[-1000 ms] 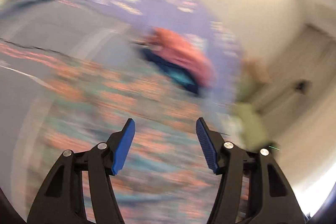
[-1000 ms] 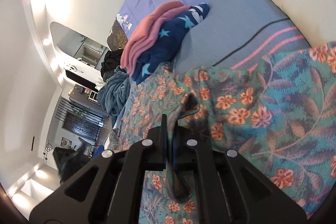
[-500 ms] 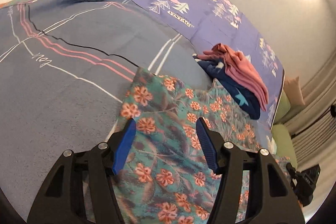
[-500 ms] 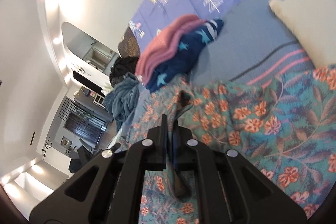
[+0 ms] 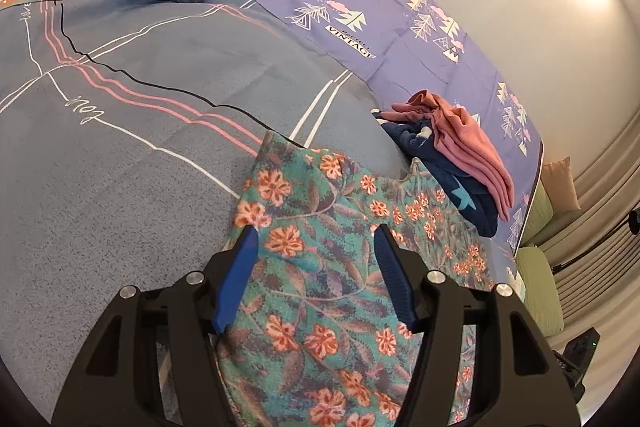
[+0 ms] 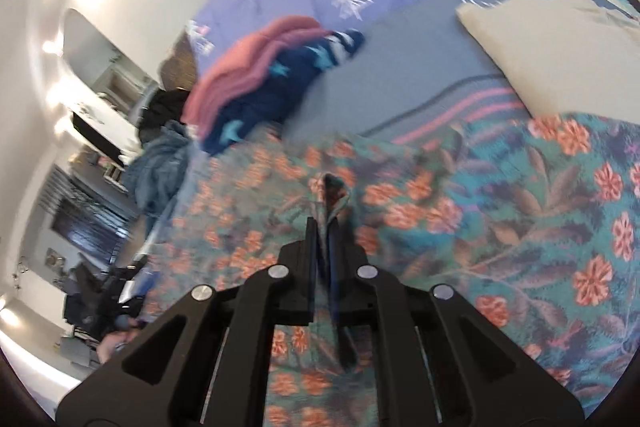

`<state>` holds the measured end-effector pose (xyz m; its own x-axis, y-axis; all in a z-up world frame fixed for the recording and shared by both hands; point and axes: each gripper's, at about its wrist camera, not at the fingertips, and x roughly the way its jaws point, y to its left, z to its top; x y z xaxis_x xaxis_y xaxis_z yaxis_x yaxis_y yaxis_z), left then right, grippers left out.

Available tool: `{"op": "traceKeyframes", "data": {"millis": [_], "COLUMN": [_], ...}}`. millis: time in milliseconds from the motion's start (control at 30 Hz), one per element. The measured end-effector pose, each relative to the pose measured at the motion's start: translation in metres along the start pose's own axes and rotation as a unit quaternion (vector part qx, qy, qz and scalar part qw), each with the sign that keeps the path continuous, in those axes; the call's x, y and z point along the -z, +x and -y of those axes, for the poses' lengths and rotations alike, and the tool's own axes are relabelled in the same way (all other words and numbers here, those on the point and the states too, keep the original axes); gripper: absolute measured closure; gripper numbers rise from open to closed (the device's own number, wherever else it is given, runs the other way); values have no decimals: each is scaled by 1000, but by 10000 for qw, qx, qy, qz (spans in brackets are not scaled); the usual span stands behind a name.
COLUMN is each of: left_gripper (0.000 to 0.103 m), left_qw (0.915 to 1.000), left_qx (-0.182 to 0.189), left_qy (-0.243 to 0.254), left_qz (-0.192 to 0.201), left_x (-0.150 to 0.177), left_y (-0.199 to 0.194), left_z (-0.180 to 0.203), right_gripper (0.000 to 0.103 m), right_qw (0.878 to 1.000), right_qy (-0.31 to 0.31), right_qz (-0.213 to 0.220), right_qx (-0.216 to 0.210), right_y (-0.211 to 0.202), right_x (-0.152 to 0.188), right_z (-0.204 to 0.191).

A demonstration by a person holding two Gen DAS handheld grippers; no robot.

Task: Fold small clothes

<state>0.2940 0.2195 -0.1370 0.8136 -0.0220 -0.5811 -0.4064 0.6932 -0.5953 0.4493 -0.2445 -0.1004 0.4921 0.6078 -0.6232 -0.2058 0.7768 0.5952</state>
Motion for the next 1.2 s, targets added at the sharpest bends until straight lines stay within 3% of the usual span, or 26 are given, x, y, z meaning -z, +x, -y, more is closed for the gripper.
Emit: {"op": "traceKeyframes", "data": {"millis": [33,67,100,200,367,533,600,700,767,833,1067,1200], "left_gripper": [41,41,41,40,40,41,41,46,48,48,44,44], "left_qw": [10000,9999,9997,9977,9956,9930,9938,9963,9975,9992,9996,9978], "left_qx": [47,103,193,349,550,1165,1013,603,482,85,-122,268], "left_qy": [-28,-66,-149,-441,-41,169,386,261,122,213,217,581], "left_qz": [17,39,74,390,756,12,-231,-555,-503,-321,-144,-176], "left_x": [-1,-1,-1,-4,-2,17,31,40,34,32,23,17], "left_y": [-1,-3,-6,-25,-56,-54,-49,-32,-34,-38,-46,-43], "left_z": [-1,-3,-5,-16,-2,17,21,7,2,0,18,73], "right_gripper": [87,66,57,57,57,57,57,55,52,49,40,36], "right_qw": [9999,9995,9991,9976,9976,9982,9983,9983,9982,9982,9974,9948], "right_qy": [93,188,282,459,330,-56,-130,-138,-134,-91,213,539], "right_qz": [57,122,218,478,615,594,565,542,567,572,620,721], "right_qx": [129,218,245,224,10,-43,-74,-134,-146,-155,-289,-468], "right_y": [-2,-4,-8,-22,-28,-28,-27,-26,-27,-28,-35,-45], "right_x": [0,0,-1,-3,-7,-6,-6,-7,-8,-8,-11,-13], "right_z": [5,9,13,22,16,-2,-5,-7,-7,-5,7,19]}}
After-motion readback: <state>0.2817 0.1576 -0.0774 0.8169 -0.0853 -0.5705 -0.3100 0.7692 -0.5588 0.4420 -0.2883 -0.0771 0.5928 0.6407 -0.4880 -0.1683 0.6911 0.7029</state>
